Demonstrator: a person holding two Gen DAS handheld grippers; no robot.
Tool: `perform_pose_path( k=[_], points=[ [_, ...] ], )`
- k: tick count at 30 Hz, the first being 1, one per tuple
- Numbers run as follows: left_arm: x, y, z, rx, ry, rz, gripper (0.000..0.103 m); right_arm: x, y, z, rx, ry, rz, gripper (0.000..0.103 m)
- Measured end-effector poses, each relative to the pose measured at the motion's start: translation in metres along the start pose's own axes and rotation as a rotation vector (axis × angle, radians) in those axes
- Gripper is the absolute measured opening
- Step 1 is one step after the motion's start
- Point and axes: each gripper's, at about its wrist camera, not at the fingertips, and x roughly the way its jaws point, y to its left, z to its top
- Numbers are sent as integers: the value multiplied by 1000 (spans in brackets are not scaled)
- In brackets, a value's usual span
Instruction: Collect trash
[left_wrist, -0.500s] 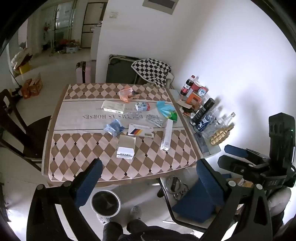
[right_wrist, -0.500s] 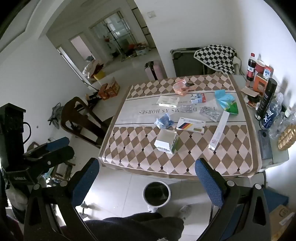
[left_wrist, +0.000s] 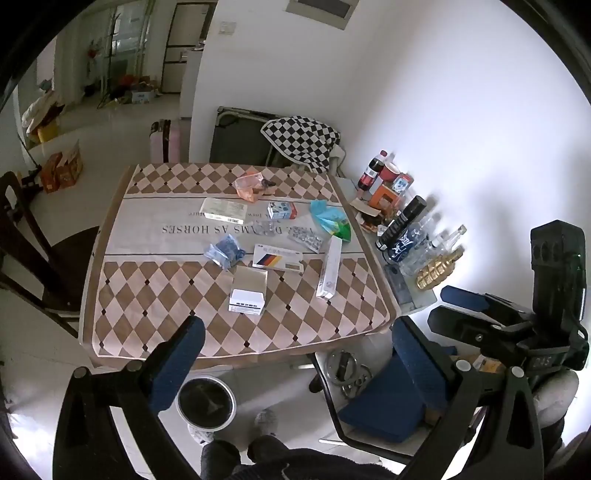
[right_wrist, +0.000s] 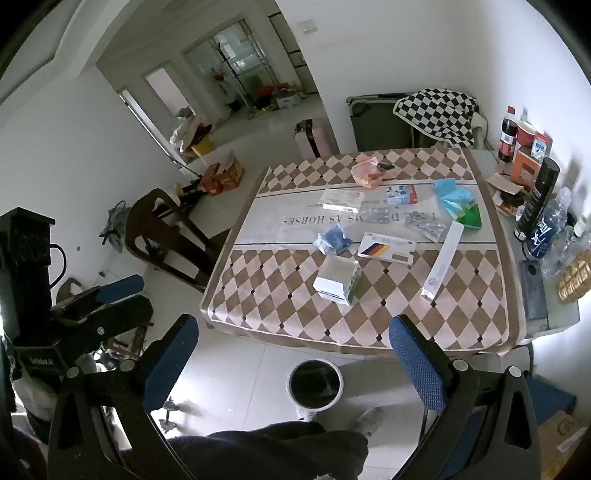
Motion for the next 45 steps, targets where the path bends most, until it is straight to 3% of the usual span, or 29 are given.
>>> perform_pose_path(
  k=[45],
  points=[
    [-5,-4,0,-12,-3,-16,103,12,14,5,-17,18,29,103]
  ],
)
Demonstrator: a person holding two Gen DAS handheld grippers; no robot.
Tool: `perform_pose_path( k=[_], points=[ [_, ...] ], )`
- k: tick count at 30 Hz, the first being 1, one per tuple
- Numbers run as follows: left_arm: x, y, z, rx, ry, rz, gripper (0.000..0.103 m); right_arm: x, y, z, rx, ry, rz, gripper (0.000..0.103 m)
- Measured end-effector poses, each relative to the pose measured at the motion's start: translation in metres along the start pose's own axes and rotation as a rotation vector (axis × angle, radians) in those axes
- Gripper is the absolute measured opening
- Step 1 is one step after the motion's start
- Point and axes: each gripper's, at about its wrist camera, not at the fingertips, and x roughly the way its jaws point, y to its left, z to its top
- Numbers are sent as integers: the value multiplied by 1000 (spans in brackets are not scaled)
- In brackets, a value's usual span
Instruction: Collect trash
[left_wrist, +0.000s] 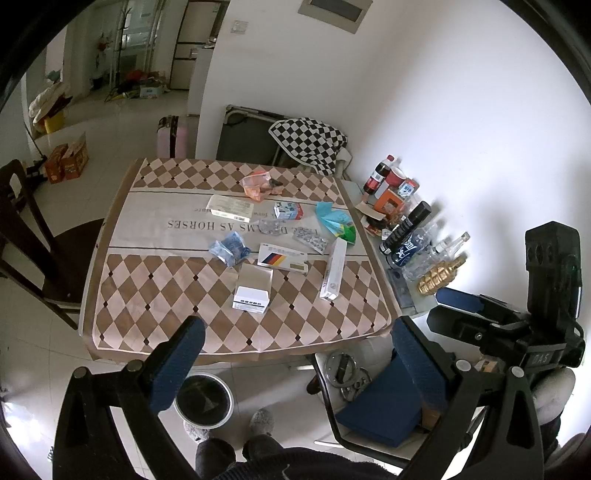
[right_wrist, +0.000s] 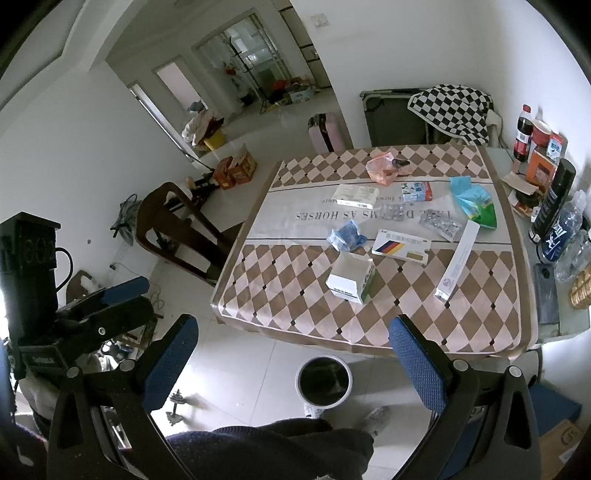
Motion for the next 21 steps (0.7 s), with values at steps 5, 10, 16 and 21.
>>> perform_pose_path(
  k=[5,10,16,21],
  points=[
    [0,0,0,1,0,-2,103,3,7,-2,-2,1,2,103],
    [0,0,0,-2,1,-2,103,5,11,-3,-2,3,1,103],
    [0,1,0,-3,2,-3,103,9,14,-5,-2,6,3,103],
    [0,1,0,-4,2,-4,103,9,13,-4,0,7,4,103]
  ],
)
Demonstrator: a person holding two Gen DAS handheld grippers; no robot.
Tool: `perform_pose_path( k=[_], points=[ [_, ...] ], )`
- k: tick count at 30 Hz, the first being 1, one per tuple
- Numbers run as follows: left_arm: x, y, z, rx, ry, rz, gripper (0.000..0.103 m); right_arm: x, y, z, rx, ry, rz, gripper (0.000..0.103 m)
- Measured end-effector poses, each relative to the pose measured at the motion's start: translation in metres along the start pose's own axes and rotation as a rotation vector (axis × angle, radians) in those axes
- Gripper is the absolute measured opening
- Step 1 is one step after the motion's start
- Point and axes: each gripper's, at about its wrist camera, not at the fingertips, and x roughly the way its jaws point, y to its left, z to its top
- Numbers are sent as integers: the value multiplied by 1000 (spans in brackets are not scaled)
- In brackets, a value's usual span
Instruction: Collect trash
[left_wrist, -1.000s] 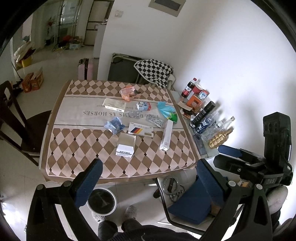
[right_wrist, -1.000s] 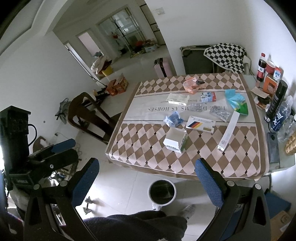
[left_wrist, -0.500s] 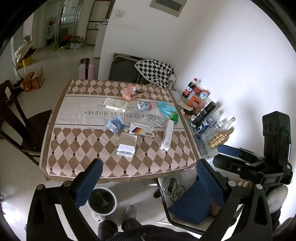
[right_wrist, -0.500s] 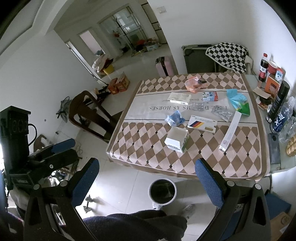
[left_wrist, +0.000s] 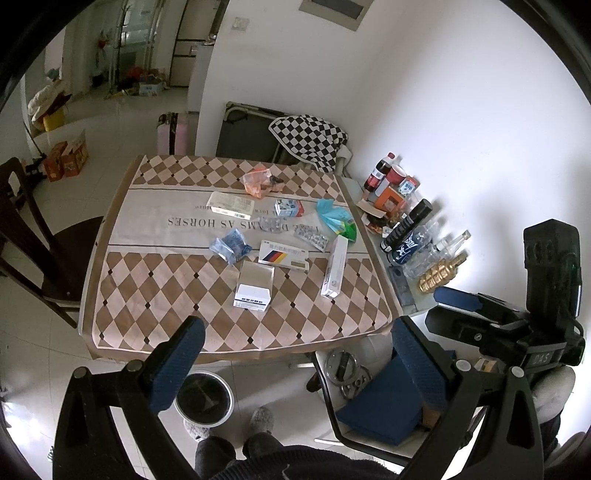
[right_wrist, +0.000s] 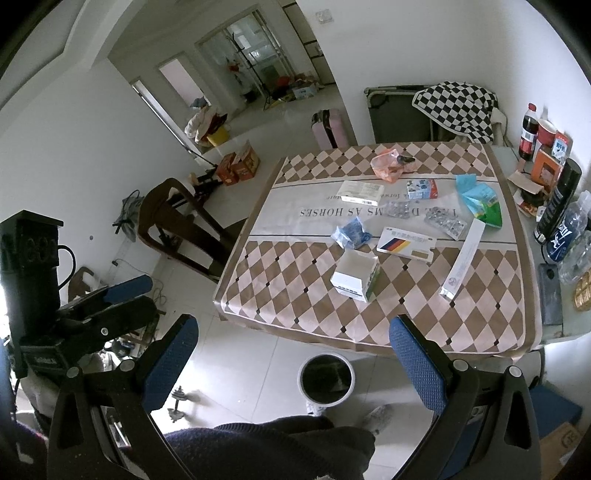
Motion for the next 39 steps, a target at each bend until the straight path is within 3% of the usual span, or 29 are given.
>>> perform_pose_path(
  k=[16,18,19,22,27,30,34,39],
  points=[
    [1,0,-4,1,10,13,103,8,5,0,17,-2,-7,103],
    [4,0,-6,15,11,79,103,13,9,-3,40,-9,-19,103],
    [15,10,-14,36,9,161,103,14,8,-3,63,-17,-35,103],
    [41,13,-17,73,20,275,103,28,-3,-3,166,-26,-146,103],
    [118,35,-25,74,147,334,103,74,-60,-18,382,-6,-337,103],
    [181,36,-28,63,267,362,103,111,-111,-27,480,30,-416,103],
    [251,22,-32,51,416,371,103,156,-188,-25,590,116,-441,103],
    [317,10,-37,24,552,381,103,218,-281,5,652,192,-432,101]
  ],
)
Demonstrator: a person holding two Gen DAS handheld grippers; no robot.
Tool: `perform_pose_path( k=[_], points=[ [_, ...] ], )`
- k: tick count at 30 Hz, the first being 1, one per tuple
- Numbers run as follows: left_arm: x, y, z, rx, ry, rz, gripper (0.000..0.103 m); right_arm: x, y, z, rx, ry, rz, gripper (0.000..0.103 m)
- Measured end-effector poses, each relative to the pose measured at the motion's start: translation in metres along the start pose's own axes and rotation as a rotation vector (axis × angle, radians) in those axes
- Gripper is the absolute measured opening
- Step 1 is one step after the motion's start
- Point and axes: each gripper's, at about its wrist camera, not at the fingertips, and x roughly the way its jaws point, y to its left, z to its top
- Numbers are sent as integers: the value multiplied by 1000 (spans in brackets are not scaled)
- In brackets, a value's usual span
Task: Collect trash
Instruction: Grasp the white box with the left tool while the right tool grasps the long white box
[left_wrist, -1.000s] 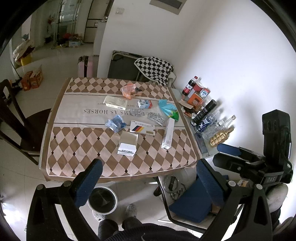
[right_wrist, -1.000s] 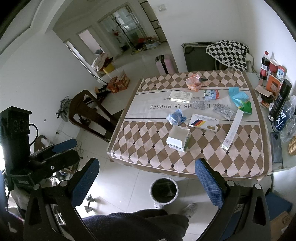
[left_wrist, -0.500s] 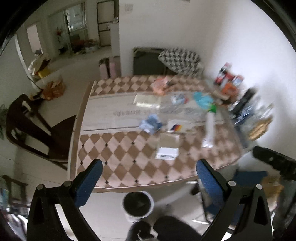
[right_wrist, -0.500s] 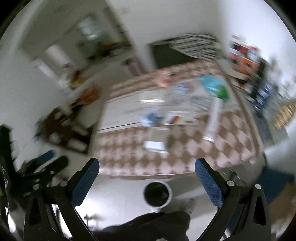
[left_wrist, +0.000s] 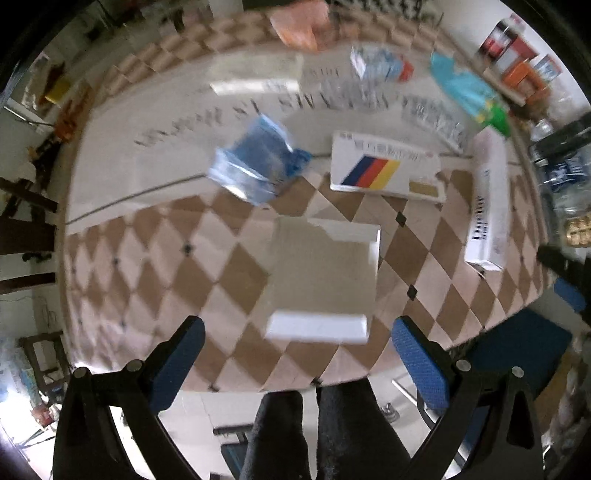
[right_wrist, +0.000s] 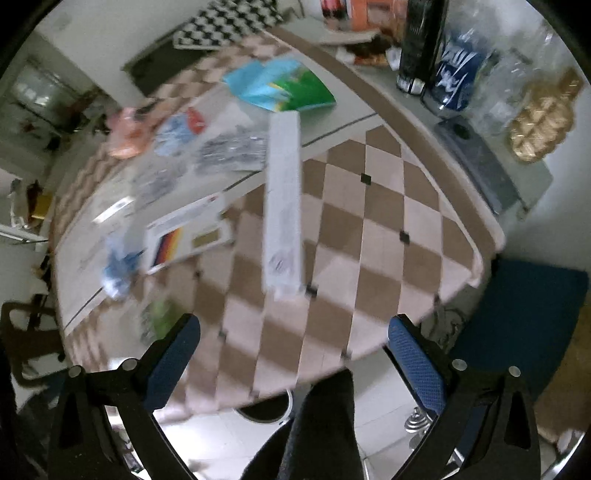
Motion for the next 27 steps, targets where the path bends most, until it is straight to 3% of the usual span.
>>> perform_pose_path(
  k=[4,9,12,13,14,15,21,27],
  points=[
    [39,-21,10,-24,86,25,103,58,2,49,-5,71,-1,96],
    [72,-25,22,-52,133,51,101,105,19,76,-55,142,-34,89],
    [78,-25,23,-62,146,50,80,126,27,84,-80,173,-45,78],
    [78,-26,22,-69,142,40,74,130,29,86,-84,180,-48,68],
    [78,-28,20,-73,138,45,73,134,30,87,-91,188,-55,49],
    [74,-29,21,-70,127,51,73,138,32,88,-101,195,-70,40],
    [58,-31,14,-66,54,78,72,135,33,83,-123,173,-73,36],
    [22,-2,11,-54,-47,90,72,102,33,63,-146,105,-23,36]
  ],
)
